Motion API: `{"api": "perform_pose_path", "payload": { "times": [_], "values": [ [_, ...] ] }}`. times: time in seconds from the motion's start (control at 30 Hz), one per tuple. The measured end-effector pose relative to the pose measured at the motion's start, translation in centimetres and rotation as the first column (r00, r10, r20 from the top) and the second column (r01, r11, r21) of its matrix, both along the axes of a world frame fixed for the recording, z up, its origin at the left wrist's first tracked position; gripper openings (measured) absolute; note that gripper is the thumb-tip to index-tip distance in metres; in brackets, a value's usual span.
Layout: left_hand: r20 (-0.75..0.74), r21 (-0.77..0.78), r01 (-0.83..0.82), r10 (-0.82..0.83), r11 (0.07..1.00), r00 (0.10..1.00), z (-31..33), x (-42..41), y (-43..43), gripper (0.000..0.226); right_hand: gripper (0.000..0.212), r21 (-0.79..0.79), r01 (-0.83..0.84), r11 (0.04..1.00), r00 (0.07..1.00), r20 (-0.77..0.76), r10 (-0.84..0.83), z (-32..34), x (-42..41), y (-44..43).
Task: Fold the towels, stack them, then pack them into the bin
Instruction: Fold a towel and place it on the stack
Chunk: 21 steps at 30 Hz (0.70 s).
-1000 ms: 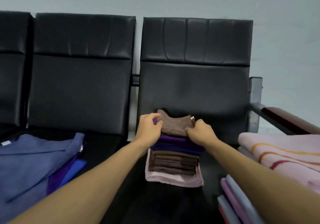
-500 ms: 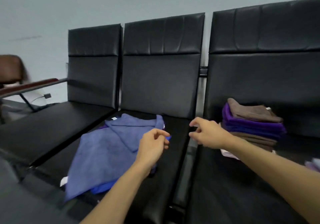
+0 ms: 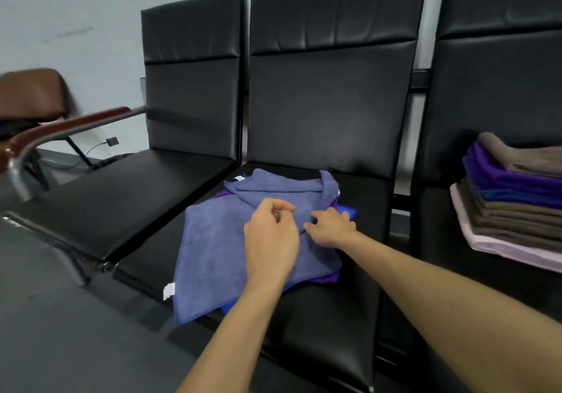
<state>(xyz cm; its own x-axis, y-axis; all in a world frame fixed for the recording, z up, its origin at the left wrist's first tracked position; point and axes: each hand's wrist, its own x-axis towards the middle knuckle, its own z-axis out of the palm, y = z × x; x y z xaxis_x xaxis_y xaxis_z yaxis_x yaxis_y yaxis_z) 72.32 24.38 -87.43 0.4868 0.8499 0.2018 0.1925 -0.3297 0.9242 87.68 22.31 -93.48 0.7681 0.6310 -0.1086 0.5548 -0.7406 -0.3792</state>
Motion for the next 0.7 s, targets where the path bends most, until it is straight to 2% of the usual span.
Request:
{"api": "perform_pose_path", "payload": {
  "times": [0.07,0.17,0.23,0.3,0.37,0.47,0.53,0.6,0.63,0.7],
  "values": [
    [-0.009,0.016,0.012,-0.012,1.000,1.000,0.0,0.1,-0.3,0.027,0.031,0.100,0.044,0.994,0.998,0.034,-0.048,0.2,-0.2,0.1],
    [0.002,0.027,0.017,-0.017,0.999,1.000,0.1,0.3,-0.6,0.025,0.025,0.371,0.097,0.924,0.992,0.034,-0.118,1.5,-0.3,-0.6],
    [0.017,0.021,0.013,-0.013,1.000,1.000,0.4,0.4,-0.9,0.027,0.023,0.601,0.157,0.783,0.985,-0.037,-0.170,3.1,-0.2,-1.6],
    [0.054,0.016,0.019,-0.020,1.000,0.998,0.8,0.5,-1.6,0.026,0.017,0.765,0.250,0.593,0.967,-0.165,-0.195,5.3,0.2,-3.0],
    [0.108,0.037,0.026,-0.029,0.999,0.994,1.4,0.9,-2.4,0.024,0.009,0.836,0.357,0.416,0.934,-0.328,-0.142,7.1,0.6,-4.6],
    [0.155,0.061,0.076,-0.085,0.995,0.984,2.4,1.9,-4.5,0.024,0.008,0.866,0.417,0.276,0.907,-0.413,-0.077,9.2,1.4,-8.7],
    [0.147,0.081,0.139,-0.150,0.987,0.978,2.8,3.0,-6.3,0.024,0.016,0.882,0.412,0.230,0.911,-0.402,-0.089,10.4,1.7,-12.1],
    [0.129,0.122,0.198,-0.213,0.973,0.968,2.9,4.1,-7.7,0.024,0.026,0.908,0.349,0.232,0.935,-0.323,-0.145,11.3,1.8,-15.4],
    [0.120,0.145,0.238,-0.256,0.960,0.959,3.0,5.0,-9.0,0.023,0.028,0.921,0.293,0.256,0.952,-0.256,-0.166,11.9,1.8,-18.1],
    [0.097,0.196,0.314,-0.337,0.929,0.937,2.8,6.1,-10.2,0.022,0.028,0.927,0.158,0.339,0.986,-0.130,-0.105,12.4,1.4,-22.1]
  ]
}}
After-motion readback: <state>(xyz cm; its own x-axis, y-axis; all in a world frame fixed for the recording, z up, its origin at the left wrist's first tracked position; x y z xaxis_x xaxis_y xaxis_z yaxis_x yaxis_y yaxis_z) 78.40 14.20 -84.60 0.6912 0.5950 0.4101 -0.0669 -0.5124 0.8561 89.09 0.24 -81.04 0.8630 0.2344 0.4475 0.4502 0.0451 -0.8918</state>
